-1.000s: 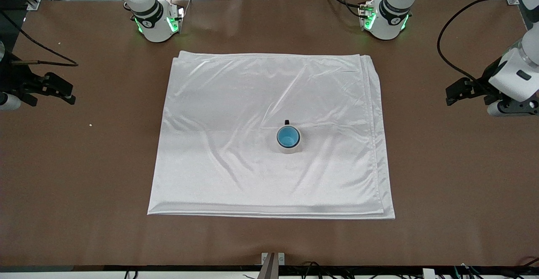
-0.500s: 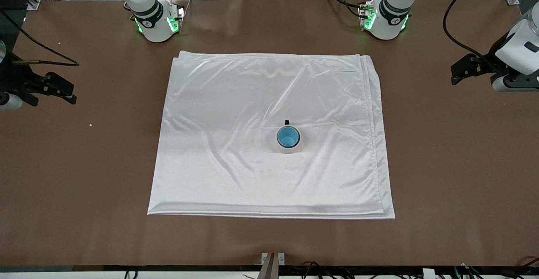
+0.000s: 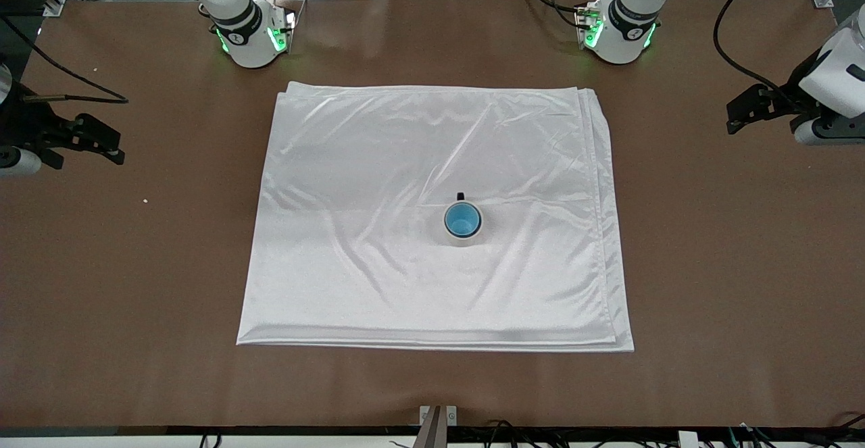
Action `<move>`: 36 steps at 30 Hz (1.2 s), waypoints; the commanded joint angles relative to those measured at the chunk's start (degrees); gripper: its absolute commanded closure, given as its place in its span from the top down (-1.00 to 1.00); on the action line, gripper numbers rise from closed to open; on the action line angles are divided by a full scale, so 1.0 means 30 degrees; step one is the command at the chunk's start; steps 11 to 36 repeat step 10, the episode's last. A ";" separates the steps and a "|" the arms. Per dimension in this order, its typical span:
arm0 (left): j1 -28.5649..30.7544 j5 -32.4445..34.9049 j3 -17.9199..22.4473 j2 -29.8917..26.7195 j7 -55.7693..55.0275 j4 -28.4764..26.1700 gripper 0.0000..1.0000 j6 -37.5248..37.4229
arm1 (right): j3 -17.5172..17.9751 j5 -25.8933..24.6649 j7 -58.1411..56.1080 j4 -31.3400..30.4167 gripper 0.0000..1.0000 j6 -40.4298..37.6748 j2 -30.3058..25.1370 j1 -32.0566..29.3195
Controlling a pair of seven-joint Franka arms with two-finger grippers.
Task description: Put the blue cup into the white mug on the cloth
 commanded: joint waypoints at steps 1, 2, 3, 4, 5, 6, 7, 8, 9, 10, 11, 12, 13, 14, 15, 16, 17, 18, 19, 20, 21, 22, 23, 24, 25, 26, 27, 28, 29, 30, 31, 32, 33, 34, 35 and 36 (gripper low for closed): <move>0.0130 0.0101 -0.0059 -0.0477 0.0520 -0.0381 1.00 -0.0181 | 0.0132 0.0312 -0.0310 0.0216 1.00 -0.0485 -0.0013 -0.0181; 0.0130 0.0101 -0.0059 -0.0477 0.0520 -0.0381 1.00 -0.0180 | 0.0132 0.0312 -0.0310 0.0244 1.00 -0.0485 -0.0013 -0.0181; 0.0130 0.0101 -0.0059 -0.0477 0.0520 -0.0381 1.00 -0.0180 | 0.0132 0.0312 -0.0310 0.0245 1.00 -0.0485 -0.0013 -0.0152; 0.0130 0.0101 -0.0059 -0.0448 0.0520 -0.0381 1.00 -0.0180 | 0.0132 0.0312 -0.0310 0.0245 1.00 -0.0514 0.0016 -0.0152; 0.0130 0.0101 -0.0059 -0.0448 0.0520 -0.0381 1.00 -0.0209 | 0.0132 0.0312 -0.0310 0.0245 1.00 -0.0544 -0.0013 -0.0152; 0.0130 0.0130 -0.0059 -0.0448 0.0491 -0.0381 1.00 -0.0181 | 0.0132 0.0312 -0.0310 0.0245 1.00 -0.0660 -0.0013 -0.0152; 0.0130 0.0130 -0.0059 -0.0448 0.0520 -0.0381 1.00 -0.0180 | 0.0132 0.0312 -0.0339 0.0245 1.00 -0.0777 0.0016 -0.0152; 0.0130 0.0130 -0.0059 -0.0448 0.0491 -0.0381 1.00 -0.0180 | 0.0132 0.0312 -0.0340 0.0245 1.00 -0.0836 0.0016 -0.0152; 0.0130 0.0130 -0.0059 -0.0448 0.0520 -0.0381 1.00 -0.0180 | 0.0132 0.0312 -0.0340 0.0245 1.00 -0.0837 0.0016 -0.0152; 0.0130 0.0130 -0.0059 -0.0448 0.0520 -0.0381 1.00 -0.0180 | 0.0132 0.0312 -0.0340 0.0245 1.00 -0.0837 -0.0013 -0.0181; 0.0130 0.0130 -0.0059 -0.0448 0.0520 -0.0381 1.00 -0.0180 | 0.0132 0.0312 -0.0340 0.0245 1.00 -0.0837 -0.0013 -0.0181; 0.0130 0.0130 -0.0059 -0.0448 0.0520 -0.0381 1.00 -0.0180 | 0.0132 0.0312 -0.0340 0.0245 1.00 -0.0837 -0.0013 -0.0181; 0.0130 0.0130 -0.0059 -0.0448 0.0520 -0.0381 1.00 -0.0180 | 0.0132 0.0312 -0.0340 0.0245 1.00 -0.0837 -0.0013 -0.0181; 0.0130 0.0130 -0.0059 -0.0448 0.0520 -0.0381 1.00 -0.0180 | 0.0132 0.0312 -0.0340 0.0245 1.00 -0.0837 -0.0013 -0.0181; 0.0130 0.0130 -0.0059 -0.0448 0.0520 -0.0381 1.00 -0.0180 | 0.0132 0.0312 -0.0340 0.0245 1.00 -0.0837 -0.0013 -0.0181; 0.0130 0.0130 -0.0059 -0.0448 0.0520 -0.0381 1.00 -0.0180 | 0.0132 0.0312 -0.0340 0.0245 1.00 -0.0837 -0.0013 -0.0181; 0.0130 0.0130 -0.0059 -0.0448 0.0520 -0.0381 1.00 -0.0180 | 0.0132 0.0312 -0.0340 0.0245 1.00 -0.0837 -0.0013 -0.0181; 0.0130 0.0130 -0.0059 -0.0448 0.0520 -0.0381 1.00 -0.0180 | 0.0132 0.0312 -0.0340 0.0245 1.00 -0.0837 -0.0013 -0.0181; 0.0130 0.0130 -0.0059 -0.0448 0.0520 -0.0381 1.00 -0.0180 | 0.0132 0.0312 -0.0340 0.0245 1.00 -0.0837 -0.0013 -0.0181; 0.0130 0.0130 -0.0059 -0.0448 0.0520 -0.0381 1.00 -0.0180 | 0.0132 0.0312 -0.0340 0.0245 1.00 -0.0837 -0.0013 -0.0181; 0.0130 0.0130 -0.0059 -0.0448 0.0520 -0.0381 1.00 -0.0180 | 0.0132 0.0312 -0.0340 0.0245 1.00 -0.0837 -0.0013 -0.0181; 0.0130 0.0130 -0.0059 -0.0448 0.0520 -0.0381 1.00 -0.0180 | 0.0132 0.0312 -0.0340 0.0245 1.00 -0.0837 -0.0013 -0.0181; 0.0130 0.0130 -0.0059 -0.0448 0.0520 -0.0381 1.00 -0.0180 | 0.0132 0.0312 -0.0340 0.0245 1.00 -0.0837 -0.0013 -0.0181; 0.0130 0.0130 -0.0059 -0.0448 0.0520 -0.0381 1.00 -0.0180 | 0.0132 0.0312 -0.0340 0.0245 1.00 -0.0837 -0.0013 -0.0181; 0.0130 0.0130 -0.0059 -0.0448 0.0520 -0.0381 1.00 -0.0180 | 0.0132 0.0312 -0.0340 0.0245 1.00 -0.0837 -0.0013 -0.0181; 0.0130 0.0130 -0.0059 -0.0448 0.0520 -0.0381 1.00 -0.0180 | 0.0132 0.0312 -0.0340 0.0245 1.00 -0.0837 -0.0013 -0.0181; 0.0130 0.0130 -0.0059 -0.0448 0.0520 -0.0381 1.00 -0.0180 | 0.0132 0.0312 -0.0340 0.0245 1.00 -0.0837 -0.0013 -0.0181; 0.0130 0.0130 -0.0059 -0.0448 0.0520 -0.0381 1.00 -0.0180 | 0.0132 0.0312 -0.0340 0.0245 1.00 -0.0837 -0.0013 -0.0181; 0.0130 0.0130 -0.0059 -0.0448 0.0520 -0.0381 1.00 -0.0180 | 0.0132 0.0312 -0.0340 0.0245 1.00 -0.0837 -0.0013 -0.0181; 0.0130 0.0130 -0.0059 -0.0448 0.0520 -0.0381 1.00 -0.0180 | 0.0132 0.0312 -0.0340 0.0245 1.00 -0.0837 -0.0013 -0.0181; 0.0130 0.0130 -0.0059 -0.0448 0.0520 -0.0381 1.00 -0.0180 | 0.0132 0.0312 -0.0340 0.0245 1.00 -0.0837 -0.0013 -0.0181; 0.0130 0.0130 -0.0059 -0.0448 0.0520 -0.0381 1.00 -0.0180 | 0.0132 0.0312 -0.0340 0.0245 1.00 -0.0837 -0.0013 -0.0181; 0.0130 0.0130 -0.0059 -0.0448 0.0520 -0.0381 1.00 -0.0180 | 0.0132 0.0312 -0.0340 0.0245 1.00 -0.0837 -0.0013 -0.0181; 0.0130 0.0130 -0.0059 -0.0448 0.0520 -0.0381 1.00 -0.0180 | 0.0132 0.0312 -0.0340 0.0245 1.00 -0.0837 -0.0013 -0.0181; 0.0130 0.0130 -0.0059 -0.0448 0.0520 -0.0381 1.00 -0.0180 | 0.0132 0.0312 -0.0340 0.0245 1.00 -0.0837 -0.0013 -0.0181; 0.0130 0.0130 -0.0059 -0.0448 0.0520 -0.0381 1.00 -0.0180 | 0.0132 0.0312 -0.0340 0.0245 1.00 -0.0837 -0.0013 -0.0181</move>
